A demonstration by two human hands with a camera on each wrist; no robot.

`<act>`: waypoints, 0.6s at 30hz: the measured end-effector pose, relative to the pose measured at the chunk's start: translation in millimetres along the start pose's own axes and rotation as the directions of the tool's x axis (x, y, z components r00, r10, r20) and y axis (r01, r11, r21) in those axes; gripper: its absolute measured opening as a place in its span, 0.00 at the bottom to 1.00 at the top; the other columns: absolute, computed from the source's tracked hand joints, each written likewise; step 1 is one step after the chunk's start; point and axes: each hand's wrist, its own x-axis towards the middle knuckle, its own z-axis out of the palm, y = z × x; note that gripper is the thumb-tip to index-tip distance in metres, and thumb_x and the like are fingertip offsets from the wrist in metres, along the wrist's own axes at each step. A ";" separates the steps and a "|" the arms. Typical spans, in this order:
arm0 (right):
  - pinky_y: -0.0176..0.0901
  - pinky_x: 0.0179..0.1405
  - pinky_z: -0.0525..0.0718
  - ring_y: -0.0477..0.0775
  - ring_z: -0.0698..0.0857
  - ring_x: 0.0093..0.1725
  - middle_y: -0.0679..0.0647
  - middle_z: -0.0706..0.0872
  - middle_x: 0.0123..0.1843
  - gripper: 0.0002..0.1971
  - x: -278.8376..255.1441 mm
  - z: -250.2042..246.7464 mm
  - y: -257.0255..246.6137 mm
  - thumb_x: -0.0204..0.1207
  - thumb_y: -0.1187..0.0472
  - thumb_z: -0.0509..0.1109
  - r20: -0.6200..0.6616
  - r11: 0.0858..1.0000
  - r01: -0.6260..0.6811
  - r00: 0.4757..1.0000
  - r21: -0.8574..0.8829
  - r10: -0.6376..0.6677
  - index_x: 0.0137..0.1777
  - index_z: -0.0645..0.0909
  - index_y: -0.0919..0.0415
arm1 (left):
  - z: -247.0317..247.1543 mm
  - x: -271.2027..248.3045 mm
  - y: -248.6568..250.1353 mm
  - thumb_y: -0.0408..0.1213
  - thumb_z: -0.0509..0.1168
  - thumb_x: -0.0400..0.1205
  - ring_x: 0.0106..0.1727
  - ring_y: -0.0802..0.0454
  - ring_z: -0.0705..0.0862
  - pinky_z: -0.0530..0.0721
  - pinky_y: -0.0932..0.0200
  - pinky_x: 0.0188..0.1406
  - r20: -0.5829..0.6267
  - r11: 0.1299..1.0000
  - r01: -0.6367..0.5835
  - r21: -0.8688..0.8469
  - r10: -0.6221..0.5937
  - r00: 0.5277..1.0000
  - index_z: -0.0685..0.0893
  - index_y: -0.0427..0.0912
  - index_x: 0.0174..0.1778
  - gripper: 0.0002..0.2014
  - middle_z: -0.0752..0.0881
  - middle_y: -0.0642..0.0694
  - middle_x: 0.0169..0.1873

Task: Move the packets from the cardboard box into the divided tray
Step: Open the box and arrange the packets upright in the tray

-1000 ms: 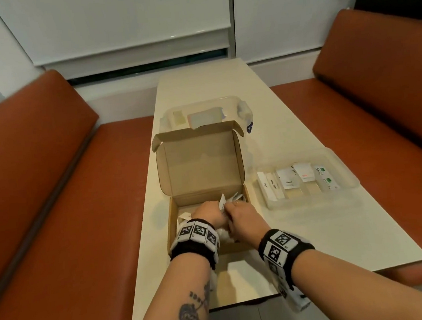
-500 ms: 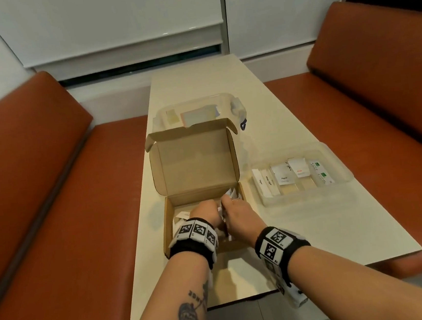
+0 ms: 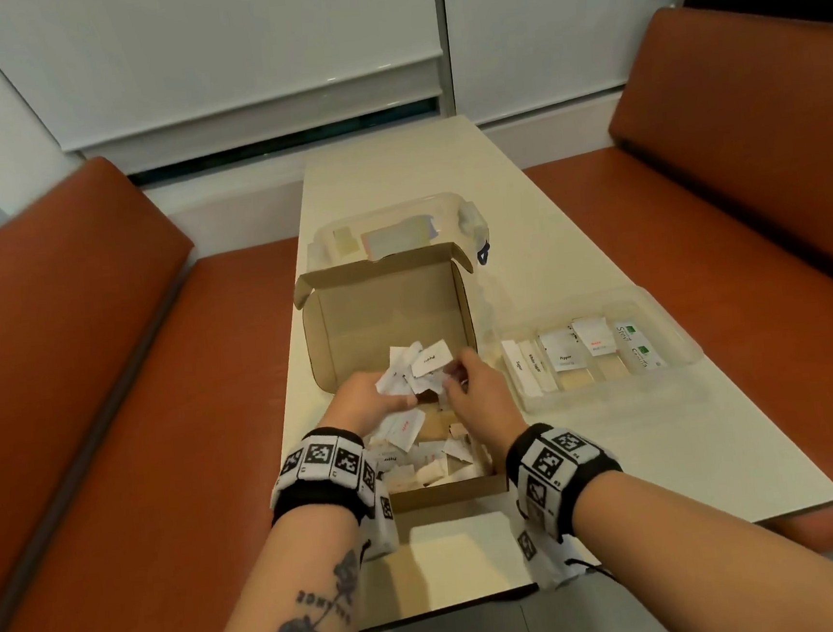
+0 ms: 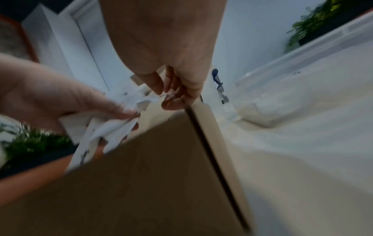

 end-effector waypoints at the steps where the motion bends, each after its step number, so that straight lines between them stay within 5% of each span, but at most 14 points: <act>1: 0.38 0.38 0.79 0.51 0.81 0.41 0.50 0.80 0.40 0.00 3.6 -1.6 -3.7 0.81 0.64 0.62 -0.026 0.999 -0.023 0.999 0.042 0.024 0.48 0.73 0.59 | -3.2 -1.5 -1.1 0.41 0.74 0.76 0.27 0.63 0.78 0.70 0.63 0.27 -0.011 1.000 -0.001 -0.017 0.000 1.000 0.82 0.49 0.35 0.08 0.81 0.59 0.24; 4: 0.50 0.43 0.86 0.57 0.85 0.43 0.56 0.82 0.44 0.04 7.6 -6.1 -13.3 0.82 0.59 0.62 -0.085 0.971 -0.091 0.990 0.219 0.112 0.49 0.73 0.59 | -7.8 -4.9 -7.0 0.41 0.74 0.76 0.23 0.63 0.75 0.68 0.62 0.25 -0.044 0.999 -0.008 -0.044 0.006 0.999 0.78 0.50 0.28 0.13 0.78 0.59 0.19; 8: 0.40 0.35 0.87 0.53 0.87 0.42 0.54 0.82 0.57 0.20 8.3 -8.2 -21.1 0.80 0.46 0.65 0.085 0.947 -0.196 0.980 0.256 0.180 0.65 0.72 0.58 | -11.2 -5.9 -12.4 0.41 0.74 0.76 0.32 0.57 0.82 0.73 0.61 0.30 -0.020 0.997 -0.034 -0.064 0.032 0.999 0.84 0.49 0.36 0.06 0.85 0.53 0.30; 11: 0.41 0.37 0.89 0.53 0.88 0.41 0.61 0.86 0.55 0.19 12.2 -5.0 -22.0 0.78 0.57 0.70 0.213 0.901 -0.255 0.959 0.352 0.188 0.66 0.75 0.66 | -9.5 -6.6 -9.9 0.40 0.74 0.76 0.35 0.58 0.84 0.74 0.63 0.32 0.008 0.995 -0.060 -0.075 0.061 0.998 0.86 0.48 0.42 0.03 0.87 0.53 0.33; 16: 0.40 0.39 0.88 0.53 0.87 0.37 0.61 0.88 0.49 0.11 18.0 -7.7 -15.8 0.78 0.68 0.68 0.126 0.880 -0.256 0.967 0.400 0.223 0.58 0.83 0.69 | -4.0 -1.4 -10.2 0.39 0.75 0.75 0.25 0.59 0.76 0.67 0.63 0.25 -0.074 0.994 -0.005 -0.112 -0.003 0.997 0.78 0.46 0.31 0.12 0.78 0.55 0.24; 18: 0.37 0.36 0.88 0.51 0.87 0.37 0.60 0.88 0.49 0.09 20.1 -12.4 -12.0 0.78 0.69 0.68 0.100 0.864 -0.259 0.966 0.431 0.240 0.56 0.83 0.67 | -2.5 1.4 -13.5 0.38 0.74 0.76 0.29 0.55 0.76 0.67 0.62 0.26 -0.125 0.989 -0.004 -0.147 -0.015 0.992 0.79 0.41 0.35 0.10 0.79 0.51 0.28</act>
